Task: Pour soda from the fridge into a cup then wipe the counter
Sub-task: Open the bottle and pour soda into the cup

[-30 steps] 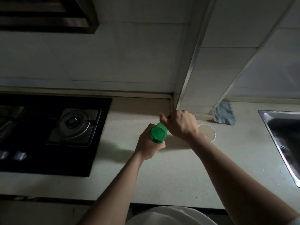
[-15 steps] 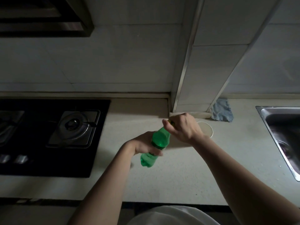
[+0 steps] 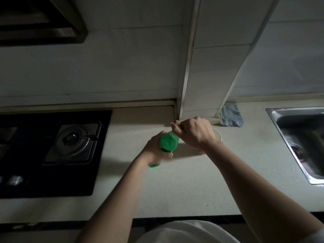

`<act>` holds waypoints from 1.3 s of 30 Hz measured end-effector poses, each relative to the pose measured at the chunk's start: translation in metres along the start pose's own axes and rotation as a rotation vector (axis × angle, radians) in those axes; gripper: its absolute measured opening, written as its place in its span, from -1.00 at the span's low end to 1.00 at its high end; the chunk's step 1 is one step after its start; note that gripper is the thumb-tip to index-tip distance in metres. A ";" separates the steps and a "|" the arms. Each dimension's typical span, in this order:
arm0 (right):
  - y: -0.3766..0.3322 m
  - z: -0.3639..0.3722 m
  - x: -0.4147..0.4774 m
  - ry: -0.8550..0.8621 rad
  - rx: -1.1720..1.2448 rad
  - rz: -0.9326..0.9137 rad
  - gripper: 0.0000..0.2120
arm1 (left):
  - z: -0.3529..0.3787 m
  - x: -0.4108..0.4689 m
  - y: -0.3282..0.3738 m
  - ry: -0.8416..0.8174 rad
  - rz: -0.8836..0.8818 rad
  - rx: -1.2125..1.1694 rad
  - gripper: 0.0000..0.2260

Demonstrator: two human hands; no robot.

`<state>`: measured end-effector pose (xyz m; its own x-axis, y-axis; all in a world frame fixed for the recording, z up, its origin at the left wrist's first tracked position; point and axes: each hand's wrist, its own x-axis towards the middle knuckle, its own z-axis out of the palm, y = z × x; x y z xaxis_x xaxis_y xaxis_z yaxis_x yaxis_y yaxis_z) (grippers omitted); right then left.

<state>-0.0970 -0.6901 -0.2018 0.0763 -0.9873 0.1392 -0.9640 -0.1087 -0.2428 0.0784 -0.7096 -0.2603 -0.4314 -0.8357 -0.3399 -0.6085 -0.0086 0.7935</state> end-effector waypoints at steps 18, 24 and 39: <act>0.018 0.001 -0.004 0.024 0.043 0.163 -0.39 | 0.017 0.015 0.010 -0.007 0.005 0.073 -0.52; 0.028 0.004 -0.010 0.009 0.091 -0.045 -0.45 | 0.001 0.016 0.014 -0.280 -0.018 0.066 -0.54; 0.046 0.010 0.006 0.031 0.169 0.206 -0.27 | 0.023 0.026 0.026 0.129 0.039 0.134 -0.56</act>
<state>-0.1381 -0.7021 -0.2218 -0.1275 -0.9869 0.0986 -0.9018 0.0740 -0.4258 0.0356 -0.7188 -0.2603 -0.3728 -0.8973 -0.2363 -0.6803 0.0911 0.7273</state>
